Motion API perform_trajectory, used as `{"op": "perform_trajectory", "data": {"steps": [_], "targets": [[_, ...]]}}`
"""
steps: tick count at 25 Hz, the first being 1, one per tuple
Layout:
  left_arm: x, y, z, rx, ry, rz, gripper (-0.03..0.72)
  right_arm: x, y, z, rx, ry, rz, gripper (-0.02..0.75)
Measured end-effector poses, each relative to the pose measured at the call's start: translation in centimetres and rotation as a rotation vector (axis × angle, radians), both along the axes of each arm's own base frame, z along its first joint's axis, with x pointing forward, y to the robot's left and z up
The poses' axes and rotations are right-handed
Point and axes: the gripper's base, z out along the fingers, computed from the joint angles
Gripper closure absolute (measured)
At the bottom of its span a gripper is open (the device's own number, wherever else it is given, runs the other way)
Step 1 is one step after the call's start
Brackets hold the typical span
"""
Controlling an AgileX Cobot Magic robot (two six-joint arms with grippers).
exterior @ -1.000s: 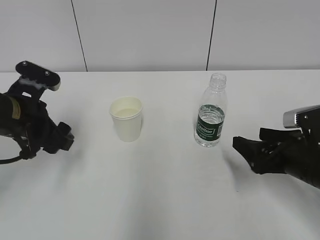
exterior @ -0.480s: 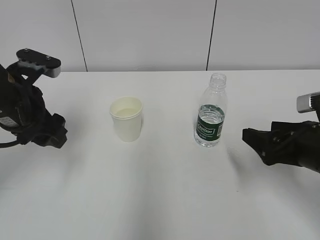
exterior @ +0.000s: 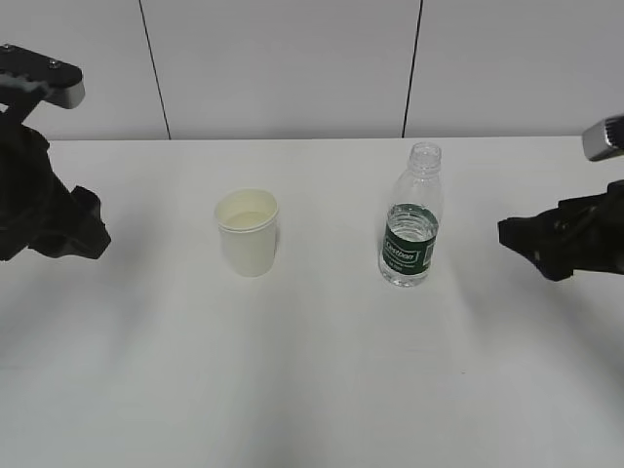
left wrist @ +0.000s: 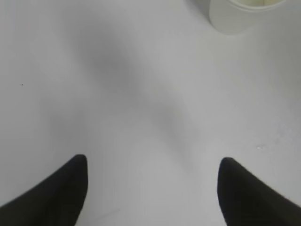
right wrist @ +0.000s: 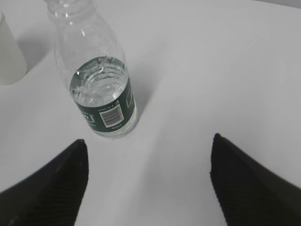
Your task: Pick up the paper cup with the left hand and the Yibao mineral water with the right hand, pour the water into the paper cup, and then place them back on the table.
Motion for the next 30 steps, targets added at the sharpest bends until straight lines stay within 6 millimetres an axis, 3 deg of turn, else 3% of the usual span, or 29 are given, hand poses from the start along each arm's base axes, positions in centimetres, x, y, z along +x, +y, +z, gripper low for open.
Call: {"op": "perform_trajectory", "data": {"steps": [5, 11, 22, 30], "targets": [[-0.9, 0.4, 1.0, 0.003, 0.003, 0.004, 0.136, 0.3, 0.2, 2.7, 0.001, -0.016, 0.031, 0.144], [-3.1, 1.0, 3.2, -0.025, -0.018, 0.016, 0.139, 0.1, 0.4, 4.1, -0.009, 0.016, 0.065, 0.144], [-11.9, 3.1, 5.3, -0.136, -0.039, 0.030, 0.150, -0.5, 1.0, 5.0, 0.075, 0.035, 0.084, 0.144], [-17.8, 4.8, 3.5, -0.192, -0.094, 0.029, 0.160, -0.7, 1.1, 5.2, 0.084, 0.029, 0.100, 0.144]]}}
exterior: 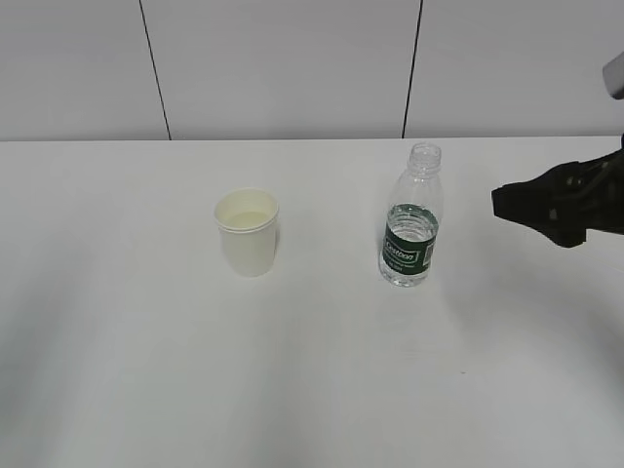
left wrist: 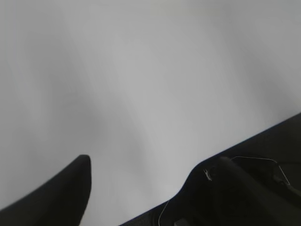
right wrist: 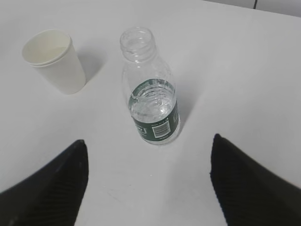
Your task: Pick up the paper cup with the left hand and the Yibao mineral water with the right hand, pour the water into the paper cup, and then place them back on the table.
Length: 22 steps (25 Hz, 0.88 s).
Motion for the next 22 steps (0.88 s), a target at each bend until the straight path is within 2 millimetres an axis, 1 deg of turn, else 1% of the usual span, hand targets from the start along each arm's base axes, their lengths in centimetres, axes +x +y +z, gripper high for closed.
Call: {"op": "perform_trajectory", "data": {"steps": [4, 9, 22], "targets": [[-2.2, 0.6, -1.4, -0.026, 0.007, 0.022, 0.160, 0.0, 0.0, 0.0, -0.002, -0.001, 0.005, 0.144], [-4.2, 1.3, -2.4, -0.042, -0.007, 0.030, 0.160, 0.0, 0.0, 0.0, -0.010, -0.005, 0.010, 0.144], [-7.5, 2.4, -1.7, -0.114, -0.206, 0.026, 0.160, 0.0, 0.0, 0.0, -0.012, -0.006, 0.011, 0.144]]}}
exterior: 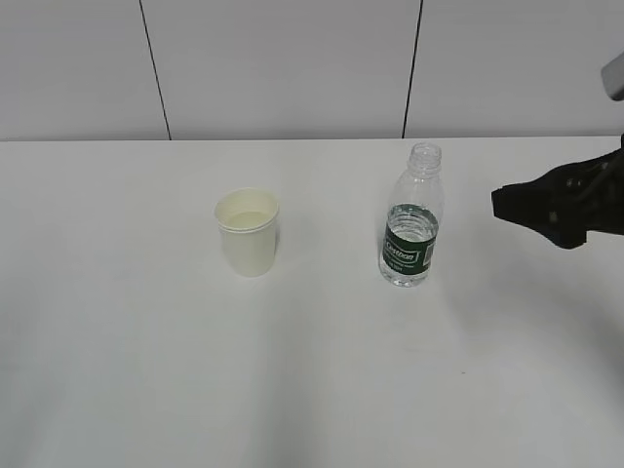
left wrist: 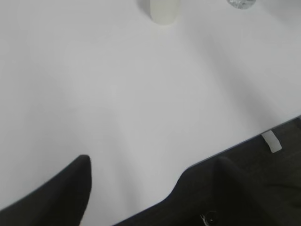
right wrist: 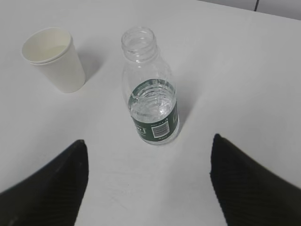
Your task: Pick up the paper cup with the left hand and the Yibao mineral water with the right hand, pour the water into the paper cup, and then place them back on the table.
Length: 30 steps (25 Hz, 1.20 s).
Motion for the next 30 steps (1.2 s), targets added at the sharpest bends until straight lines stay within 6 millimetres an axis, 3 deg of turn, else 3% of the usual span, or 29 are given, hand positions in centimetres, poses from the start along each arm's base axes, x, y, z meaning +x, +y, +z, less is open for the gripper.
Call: {"op": "perform_trajectory", "data": {"steps": [16, 30], "targets": [[-3.3, 1.0, 0.0, -0.077, -0.189, -0.007, 0.160, 0.0, 0.0, 0.1, 0.000, -0.002, 0.000, 0.144], [-3.4, 0.9, 0.0, -0.090, -0.187, -0.015, 0.160, 0.0, 0.0, 0.1, -0.001, -0.003, -0.002, 0.144]]}}
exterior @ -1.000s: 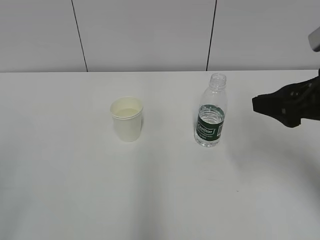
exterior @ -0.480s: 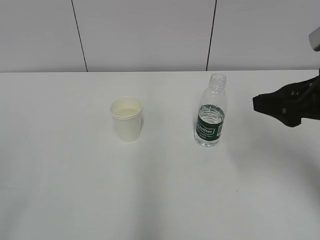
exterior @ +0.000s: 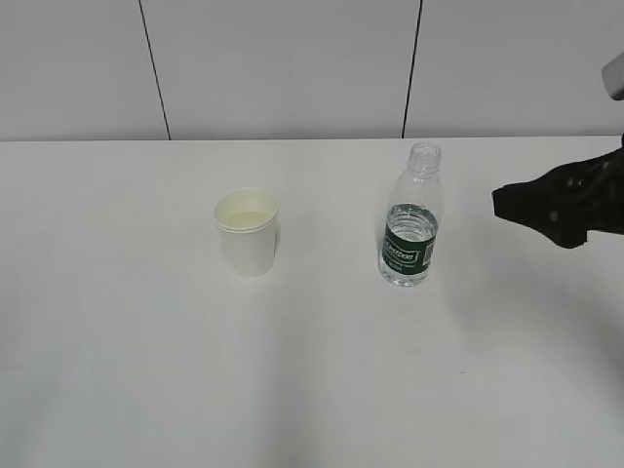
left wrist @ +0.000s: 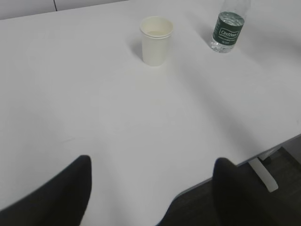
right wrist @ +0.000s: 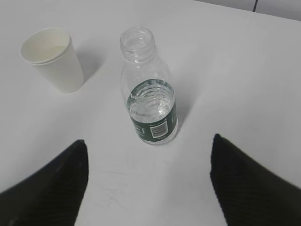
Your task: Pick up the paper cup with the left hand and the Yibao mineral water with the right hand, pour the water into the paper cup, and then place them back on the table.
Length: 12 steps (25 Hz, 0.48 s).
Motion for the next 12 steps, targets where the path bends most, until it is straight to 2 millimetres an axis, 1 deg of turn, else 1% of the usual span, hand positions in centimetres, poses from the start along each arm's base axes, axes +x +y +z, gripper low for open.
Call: {"op": "perform_trajectory", "data": {"steps": [12], "targets": [[0.00, -0.01, 0.00, -0.001, 0.000, -0.001, 0.160, 0.03, -0.05, 0.00, -0.004, -0.002, -0.005, 0.144]]}}
